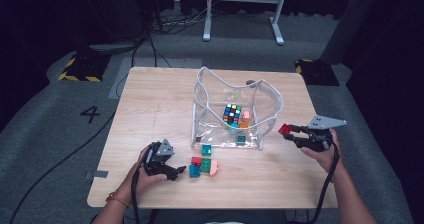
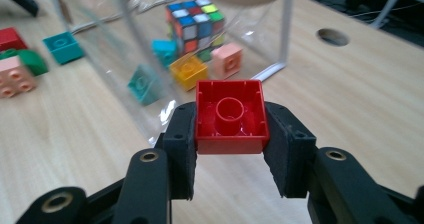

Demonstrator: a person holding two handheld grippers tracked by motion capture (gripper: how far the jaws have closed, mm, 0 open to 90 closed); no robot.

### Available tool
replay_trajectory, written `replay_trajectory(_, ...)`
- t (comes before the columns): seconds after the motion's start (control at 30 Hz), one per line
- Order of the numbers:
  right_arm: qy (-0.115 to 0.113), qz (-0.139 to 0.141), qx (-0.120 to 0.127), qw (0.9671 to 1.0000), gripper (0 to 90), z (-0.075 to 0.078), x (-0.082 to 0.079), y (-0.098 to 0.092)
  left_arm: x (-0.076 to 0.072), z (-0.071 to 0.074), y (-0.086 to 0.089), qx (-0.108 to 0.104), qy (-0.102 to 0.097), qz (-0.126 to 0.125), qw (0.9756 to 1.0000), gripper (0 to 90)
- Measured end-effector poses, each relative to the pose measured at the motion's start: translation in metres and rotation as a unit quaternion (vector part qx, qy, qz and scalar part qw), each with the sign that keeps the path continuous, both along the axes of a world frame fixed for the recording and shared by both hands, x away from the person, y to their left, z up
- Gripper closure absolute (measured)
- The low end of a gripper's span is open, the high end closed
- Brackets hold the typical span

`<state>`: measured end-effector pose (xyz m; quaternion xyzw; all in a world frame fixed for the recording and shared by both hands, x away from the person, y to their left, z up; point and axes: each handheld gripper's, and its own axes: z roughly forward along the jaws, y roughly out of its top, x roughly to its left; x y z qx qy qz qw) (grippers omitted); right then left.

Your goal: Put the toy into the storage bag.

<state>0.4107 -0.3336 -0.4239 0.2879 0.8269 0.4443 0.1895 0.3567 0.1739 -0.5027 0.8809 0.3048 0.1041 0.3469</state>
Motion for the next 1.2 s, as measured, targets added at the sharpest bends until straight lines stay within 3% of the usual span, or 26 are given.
replay_trajectory(0.57, -0.030, -0.052, -0.010, 0.9981, 59.2, 0.057, 0.050, 0.002, 0.000, 0.000, 0.000, -0.001, -0.001, 0.001, 1.0000, 11.7)
replay_trajectory(0.73, -0.040, -0.064, 0.005, 0.9971, 59.2, 0.073, 0.062, 0.007, 0.000, 0.000, 0.000, 0.000, 0.000, 0.000, 1.0000, 11.7)
replay_trajectory(0.97, -0.053, -0.074, 0.008, 0.9958, 59.2, 0.095, 0.077, 0.015, 0.000, 0.000, 0.000, 0.000, 0.000, 0.000, 1.0000, 11.7)
replay_trajectory(1.2, -0.058, -0.065, 0.008, 0.9962, 59.2, 0.106, 0.088, 0.023, 0.000, 0.000, 0.000, 0.000, 0.000, 0.000, 1.0000, 11.7)
